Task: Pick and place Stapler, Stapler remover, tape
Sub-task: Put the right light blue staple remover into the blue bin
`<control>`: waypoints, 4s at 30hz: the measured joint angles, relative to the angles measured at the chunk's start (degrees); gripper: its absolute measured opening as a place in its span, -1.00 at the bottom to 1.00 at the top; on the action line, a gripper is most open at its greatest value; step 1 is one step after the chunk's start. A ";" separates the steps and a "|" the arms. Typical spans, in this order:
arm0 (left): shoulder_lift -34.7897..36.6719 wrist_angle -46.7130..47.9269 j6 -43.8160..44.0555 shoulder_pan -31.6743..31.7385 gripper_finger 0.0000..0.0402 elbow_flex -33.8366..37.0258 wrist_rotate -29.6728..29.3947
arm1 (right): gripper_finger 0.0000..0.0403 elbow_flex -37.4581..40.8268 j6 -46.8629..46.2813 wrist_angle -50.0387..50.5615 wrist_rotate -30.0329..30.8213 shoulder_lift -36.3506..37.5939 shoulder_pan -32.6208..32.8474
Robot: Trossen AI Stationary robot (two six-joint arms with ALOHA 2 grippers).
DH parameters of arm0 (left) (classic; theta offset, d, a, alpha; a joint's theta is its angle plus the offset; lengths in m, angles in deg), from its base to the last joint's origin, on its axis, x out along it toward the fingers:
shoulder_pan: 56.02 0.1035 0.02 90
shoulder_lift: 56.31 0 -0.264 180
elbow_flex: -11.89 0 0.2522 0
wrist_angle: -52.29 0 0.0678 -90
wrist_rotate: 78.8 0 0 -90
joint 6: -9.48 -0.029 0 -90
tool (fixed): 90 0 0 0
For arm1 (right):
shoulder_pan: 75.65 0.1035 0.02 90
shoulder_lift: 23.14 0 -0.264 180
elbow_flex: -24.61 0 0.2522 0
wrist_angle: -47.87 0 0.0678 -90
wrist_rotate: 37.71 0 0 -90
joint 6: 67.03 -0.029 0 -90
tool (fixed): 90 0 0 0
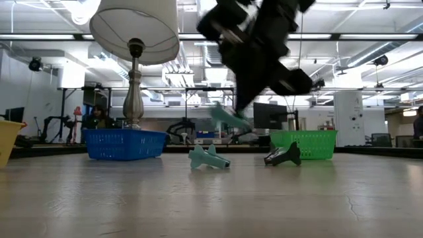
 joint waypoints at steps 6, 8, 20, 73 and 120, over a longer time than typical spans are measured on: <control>-0.54 11.33 6.39 0.00 0.29 0.17 -3.43 | -0.96 -9.23 3.61 0.01 6.75 0.55 0.00; -0.50 12.83 7.96 0.00 0.29 0.67 -4.70 | -0.96 -12.23 5.12 -0.06 8.96 0.55 0.00; -0.72 11.39 18.47 0.57 0.29 2.93 -9.08 | -0.96 -25.11 11.15 -0.04 15.78 0.55 -0.02; -3.00 5.17 10.81 3.85 -0.73 2.91 -9.57 | -0.96 -28.59 11.71 -6.79 16.58 0.51 -0.55; -17.76 25.49 4.13 48.98 -0.73 12.52 26.64 | -0.17 -28.59 19.95 7.74 14.24 0.62 -0.46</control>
